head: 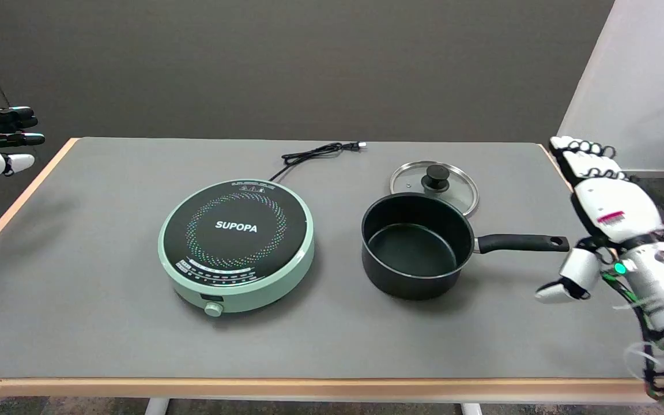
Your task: Pick up the soup pot.
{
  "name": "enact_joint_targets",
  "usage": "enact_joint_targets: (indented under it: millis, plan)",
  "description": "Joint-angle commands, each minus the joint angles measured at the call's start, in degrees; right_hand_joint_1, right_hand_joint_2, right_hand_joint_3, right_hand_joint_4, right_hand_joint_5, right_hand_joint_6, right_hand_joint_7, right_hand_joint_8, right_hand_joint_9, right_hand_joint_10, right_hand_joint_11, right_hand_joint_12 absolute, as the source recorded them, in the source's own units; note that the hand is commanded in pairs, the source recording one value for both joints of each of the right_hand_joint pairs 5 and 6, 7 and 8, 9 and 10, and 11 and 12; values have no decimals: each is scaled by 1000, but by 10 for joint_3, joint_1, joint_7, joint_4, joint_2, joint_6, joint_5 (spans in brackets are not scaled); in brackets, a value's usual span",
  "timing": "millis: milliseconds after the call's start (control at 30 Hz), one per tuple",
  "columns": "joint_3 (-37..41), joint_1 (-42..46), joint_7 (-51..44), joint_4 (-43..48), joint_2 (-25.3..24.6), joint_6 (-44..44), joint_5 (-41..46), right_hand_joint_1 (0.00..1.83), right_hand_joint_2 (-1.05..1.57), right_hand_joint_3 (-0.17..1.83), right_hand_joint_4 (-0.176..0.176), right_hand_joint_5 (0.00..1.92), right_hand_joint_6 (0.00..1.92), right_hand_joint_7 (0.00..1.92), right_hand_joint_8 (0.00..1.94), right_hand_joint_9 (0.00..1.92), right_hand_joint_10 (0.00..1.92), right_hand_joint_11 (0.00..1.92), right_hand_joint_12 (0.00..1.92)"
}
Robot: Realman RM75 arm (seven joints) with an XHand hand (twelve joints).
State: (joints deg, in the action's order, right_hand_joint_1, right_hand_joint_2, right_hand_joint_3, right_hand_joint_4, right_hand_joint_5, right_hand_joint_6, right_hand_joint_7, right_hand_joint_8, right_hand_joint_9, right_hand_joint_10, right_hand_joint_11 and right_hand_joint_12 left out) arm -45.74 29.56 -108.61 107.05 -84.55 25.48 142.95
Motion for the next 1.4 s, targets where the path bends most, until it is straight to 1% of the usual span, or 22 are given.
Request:
enact_joint_targets:
  millis: [33, 267, 433, 533, 633, 667, 767, 833, 900, 1000, 1100, 1200, 1233, 1300, 1367, 1400]
  plan:
    - [78, 55, 49, -6, -10, 96, 23, 1239, -853, 994, -56, 24, 24, 24, 24, 24, 24, 24, 24]
    - [52, 53, 50, 0, -13, 110, 24, 1240, -853, 990, -54, 25, 25, 25, 25, 25, 25, 25, 25]
    - [4, 49, 45, 0, -12, 95, 19, 1244, -849, 968, -60, 25, 25, 25, 25, 25, 25, 25, 25]
    - [-48, 41, 35, -2, -9, 53, 4, 1249, -851, 958, -66, 26, 26, 26, 26, 26, 26, 26, 26]
    - [-97, 21, -3, -2, -10, 1, -10, 1256, -854, 949, -75, 26, 26, 26, 26, 26, 26, 26, 26]
    - [-114, 10, -23, -2, -12, -29, -12, 1258, -855, 947, -76, 26, 26, 26, 26, 26, 26, 26, 26]
    - [-145, -19, -69, -2, -18, -100, -13, 1261, -858, 940, -78, 26, 26, 26, 26, 26, 26, 26, 26]
    - [-159, -34, -83, -3, -25, -144, -23, 1265, -857, 934, -85, 26, 26, 26, 26, 26, 26, 26, 26]
    - [-181, -56, -89, 0, -37, -208, -59, 1269, -856, 928, -90, 26, 26, 26, 26, 26, 26, 26, 26]
    - [-204, -80, -89, 0, -55, -268, -122, 1276, -845, 913, -97, 27, 27, 27, 27, 27, 27, 27, 27]
    - [-227, -104, -86, 6, -75, -333, -224, 1279, -841, 909, -98, 27, 27, 27, 27, 27, 27, 27, 27]
    - [-272, -129, -77, 7, -86, -402, -348, 1278, -839, 914, -96, 27, 27, 27, 27, 27, 27, 27, 27]
    - [-301, -140, -63, 7, -82, -437, -399, 1277, -839, 913, -94, 27, 27, 27, 27, 27, 27, 27, 27]
    - [-353, -153, -30, 7, -64, -501, -464, 1271, -837, 901, -84, 26, 26, 26, 26, 26, 26, 26, 26]
    - [-424, -163, 18, 7, -31, -612, -552, 1261, -834, 893, -64, 48, 48, 48, 48, 48, 48, 48, 48]
    - [-447, -167, 30, 7, -17, -657, -577, 1244, -824, 910, -40, 85, 85, 85, 85, 85, 85, 85, 85]
